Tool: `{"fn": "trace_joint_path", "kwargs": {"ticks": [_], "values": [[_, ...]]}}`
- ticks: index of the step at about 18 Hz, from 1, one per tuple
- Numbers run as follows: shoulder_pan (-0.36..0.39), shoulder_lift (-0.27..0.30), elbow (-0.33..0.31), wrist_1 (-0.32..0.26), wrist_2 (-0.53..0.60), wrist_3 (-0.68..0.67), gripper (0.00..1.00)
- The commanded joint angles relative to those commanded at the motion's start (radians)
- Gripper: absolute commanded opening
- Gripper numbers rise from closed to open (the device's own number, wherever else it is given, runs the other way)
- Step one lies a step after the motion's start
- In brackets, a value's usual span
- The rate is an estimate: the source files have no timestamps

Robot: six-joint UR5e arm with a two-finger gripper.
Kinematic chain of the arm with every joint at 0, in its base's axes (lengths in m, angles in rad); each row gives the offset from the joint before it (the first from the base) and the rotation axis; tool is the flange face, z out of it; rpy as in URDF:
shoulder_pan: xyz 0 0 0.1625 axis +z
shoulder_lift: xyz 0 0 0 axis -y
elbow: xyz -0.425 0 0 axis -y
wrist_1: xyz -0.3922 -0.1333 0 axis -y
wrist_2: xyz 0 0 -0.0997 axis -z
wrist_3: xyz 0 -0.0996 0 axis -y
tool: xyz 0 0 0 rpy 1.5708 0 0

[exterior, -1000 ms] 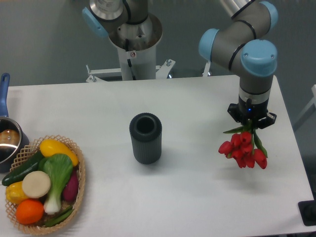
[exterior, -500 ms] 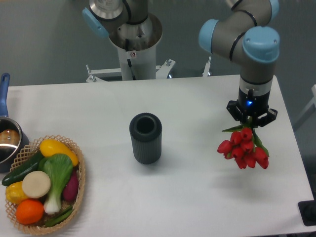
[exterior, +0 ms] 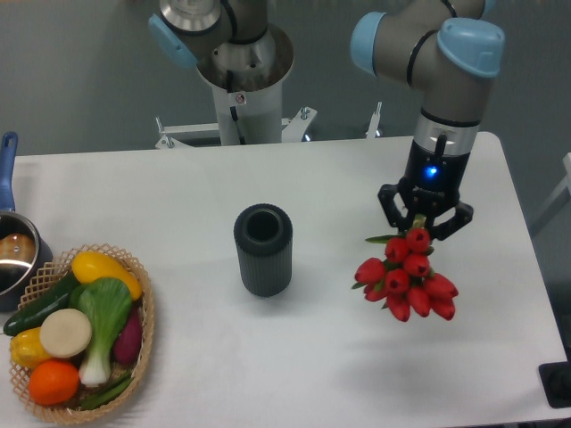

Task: Insert the flowers into the vase
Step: 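Carry the tulips over the grey vase and lower stems into it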

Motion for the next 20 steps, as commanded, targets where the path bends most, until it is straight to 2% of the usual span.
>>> {"fn": "trace_joint_path", "kwargs": {"ticks": [7, 12, 17, 20], "values": [[0.014, 0.118, -0.057, 0.008, -0.152, -0.035, 0.0], [0.054, 0.166, -0.107, 0.009, -0.376, -0.049, 0.0], [0.055, 0.221, -0.146, 0.009, -0.457, -0.058, 0.0], [0.055, 0.239, -0.147, 0.009, -0.485, -0.08, 0.0]]}}
